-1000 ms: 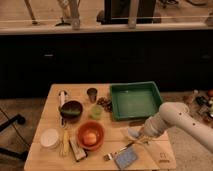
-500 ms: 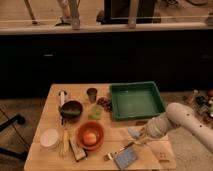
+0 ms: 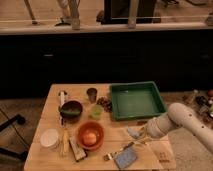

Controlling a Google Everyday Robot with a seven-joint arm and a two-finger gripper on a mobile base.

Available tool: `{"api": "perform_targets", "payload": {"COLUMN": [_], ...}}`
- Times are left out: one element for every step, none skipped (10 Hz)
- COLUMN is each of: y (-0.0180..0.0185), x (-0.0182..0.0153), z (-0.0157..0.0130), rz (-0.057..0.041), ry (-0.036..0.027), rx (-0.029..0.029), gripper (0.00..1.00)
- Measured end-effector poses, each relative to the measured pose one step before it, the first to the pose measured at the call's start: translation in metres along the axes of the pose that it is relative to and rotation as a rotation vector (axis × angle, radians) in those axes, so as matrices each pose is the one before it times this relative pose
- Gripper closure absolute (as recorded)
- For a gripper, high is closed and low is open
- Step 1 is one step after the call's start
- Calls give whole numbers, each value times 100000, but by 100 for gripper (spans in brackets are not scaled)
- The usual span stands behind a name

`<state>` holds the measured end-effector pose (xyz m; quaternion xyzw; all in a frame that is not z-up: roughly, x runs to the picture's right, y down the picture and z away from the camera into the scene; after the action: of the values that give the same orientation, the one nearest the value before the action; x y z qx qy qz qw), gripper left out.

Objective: Place towel in table surface

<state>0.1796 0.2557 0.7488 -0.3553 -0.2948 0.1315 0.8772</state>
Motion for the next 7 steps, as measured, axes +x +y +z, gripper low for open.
{"api": "perform_targets", "payload": {"y": [-26, -16, -18, -27, -26, 1, 7], "x": [62, 116, 123, 58, 61, 66, 64], "z": [40, 33, 14, 15, 14, -57, -93], "rz": [47, 155, 248, 158, 342, 534, 522], "ry": [-320, -179, -186, 15, 171, 14, -580], "rx": [-64, 56, 236, 256, 499, 477, 565], "gripper": [100, 100, 100, 100, 98, 92, 82]}}
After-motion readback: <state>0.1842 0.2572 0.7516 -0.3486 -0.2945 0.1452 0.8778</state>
